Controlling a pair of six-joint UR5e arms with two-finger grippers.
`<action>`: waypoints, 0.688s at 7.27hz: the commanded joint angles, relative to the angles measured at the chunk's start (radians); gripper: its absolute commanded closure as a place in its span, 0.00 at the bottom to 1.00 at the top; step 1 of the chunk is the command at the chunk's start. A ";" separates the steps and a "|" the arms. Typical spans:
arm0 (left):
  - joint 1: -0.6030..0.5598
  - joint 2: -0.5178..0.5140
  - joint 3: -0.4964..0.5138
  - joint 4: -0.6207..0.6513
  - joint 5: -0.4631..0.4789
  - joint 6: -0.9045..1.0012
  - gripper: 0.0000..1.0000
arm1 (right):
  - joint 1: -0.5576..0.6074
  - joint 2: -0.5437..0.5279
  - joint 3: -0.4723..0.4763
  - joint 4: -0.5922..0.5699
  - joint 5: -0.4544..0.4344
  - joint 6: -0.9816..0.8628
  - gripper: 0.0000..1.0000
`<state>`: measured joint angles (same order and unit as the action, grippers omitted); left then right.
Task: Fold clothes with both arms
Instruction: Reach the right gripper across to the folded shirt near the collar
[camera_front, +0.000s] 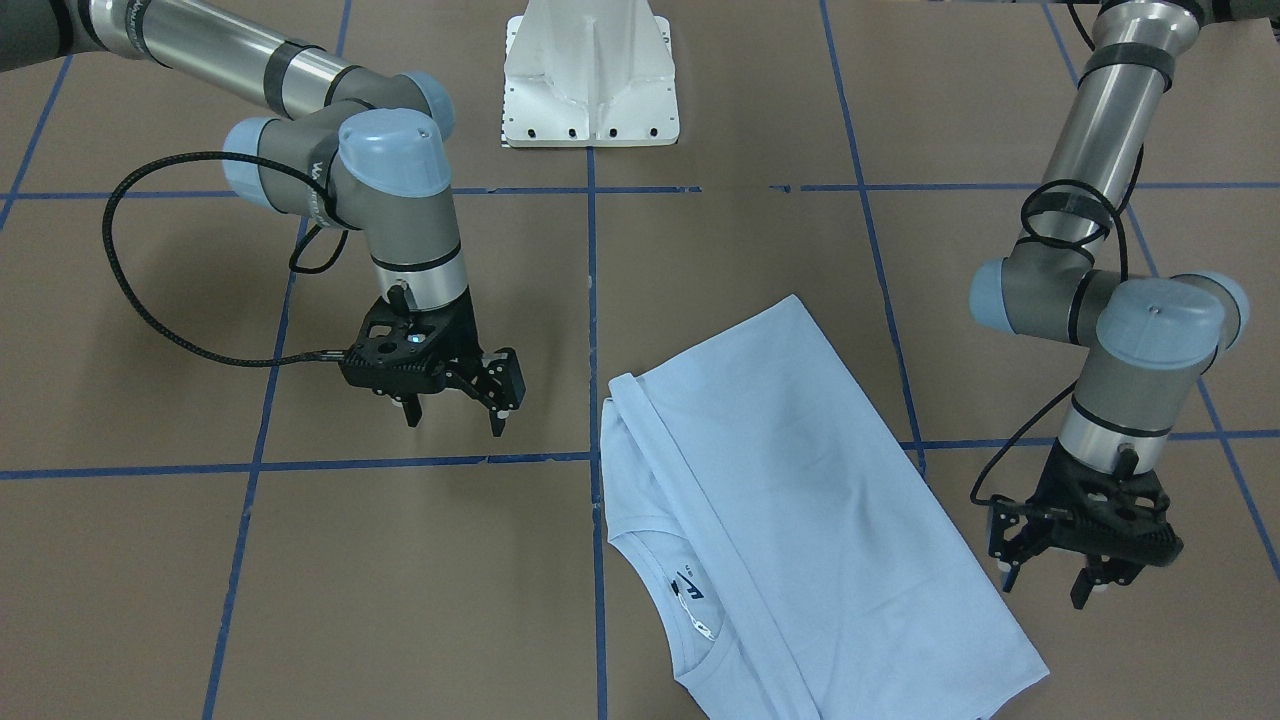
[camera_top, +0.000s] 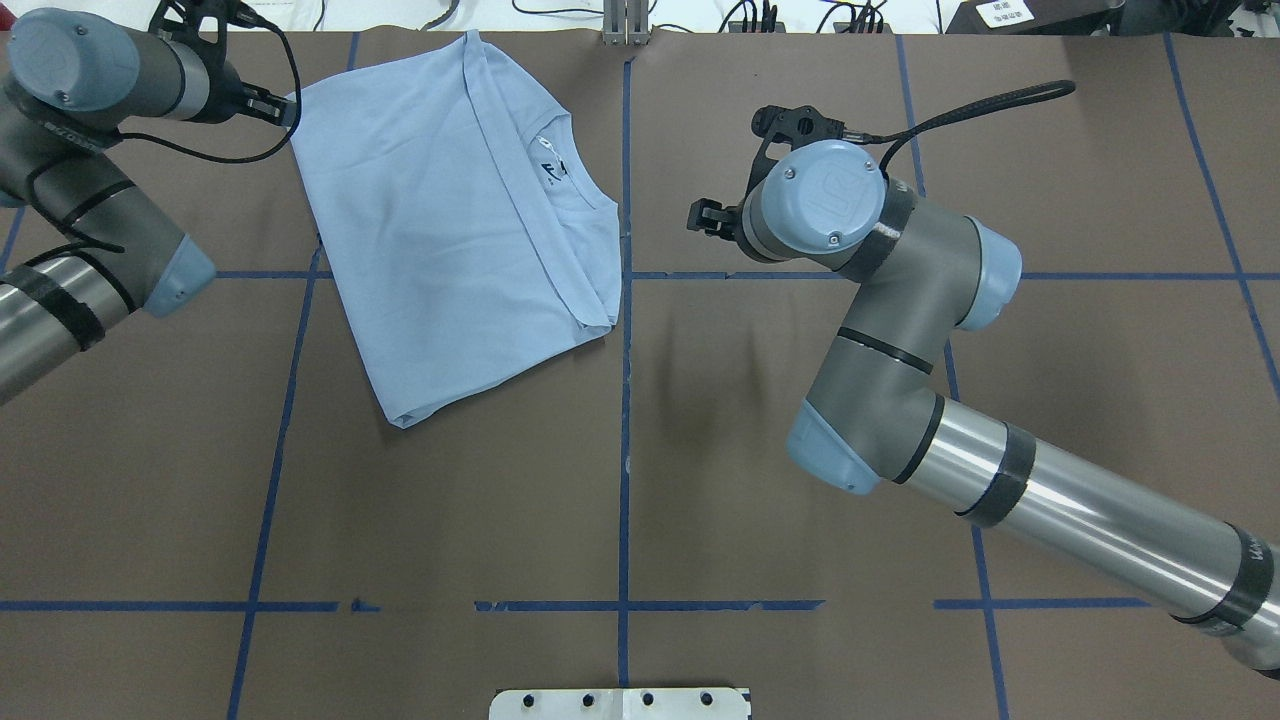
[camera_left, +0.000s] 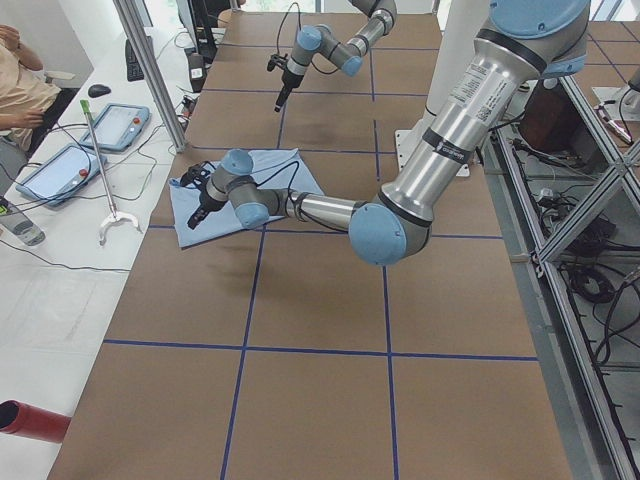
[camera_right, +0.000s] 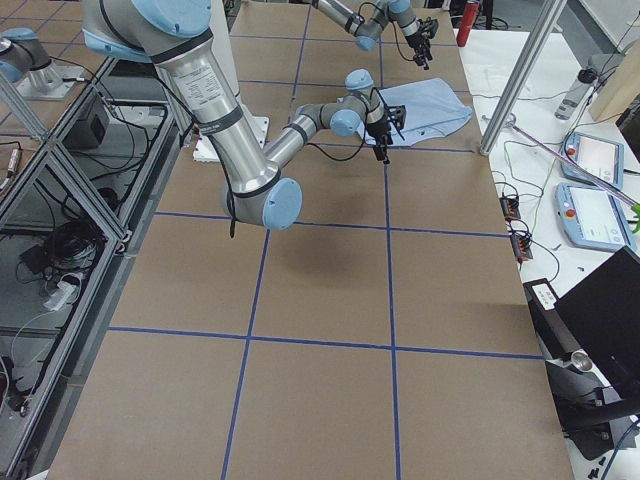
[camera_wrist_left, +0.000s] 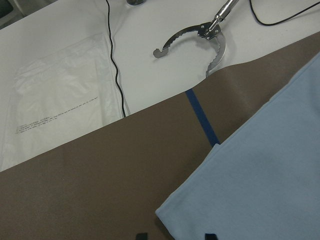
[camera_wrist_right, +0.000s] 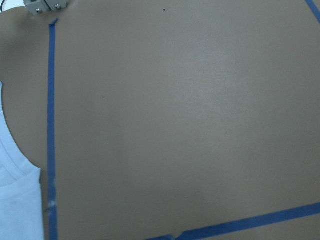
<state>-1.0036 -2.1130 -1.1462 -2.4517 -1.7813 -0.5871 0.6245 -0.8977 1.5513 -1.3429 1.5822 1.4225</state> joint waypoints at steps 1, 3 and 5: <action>0.034 0.067 -0.159 -0.003 -0.072 -0.204 0.00 | -0.061 0.139 -0.121 -0.016 -0.080 0.297 0.18; 0.089 0.094 -0.226 -0.004 -0.075 -0.292 0.00 | -0.103 0.322 -0.346 -0.109 -0.102 0.386 0.23; 0.108 0.102 -0.236 -0.004 -0.073 -0.304 0.00 | -0.137 0.388 -0.437 -0.113 -0.139 0.388 0.30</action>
<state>-0.9067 -2.0163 -1.3730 -2.4557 -1.8545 -0.8770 0.5098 -0.5615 1.1815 -1.4464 1.4605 1.8064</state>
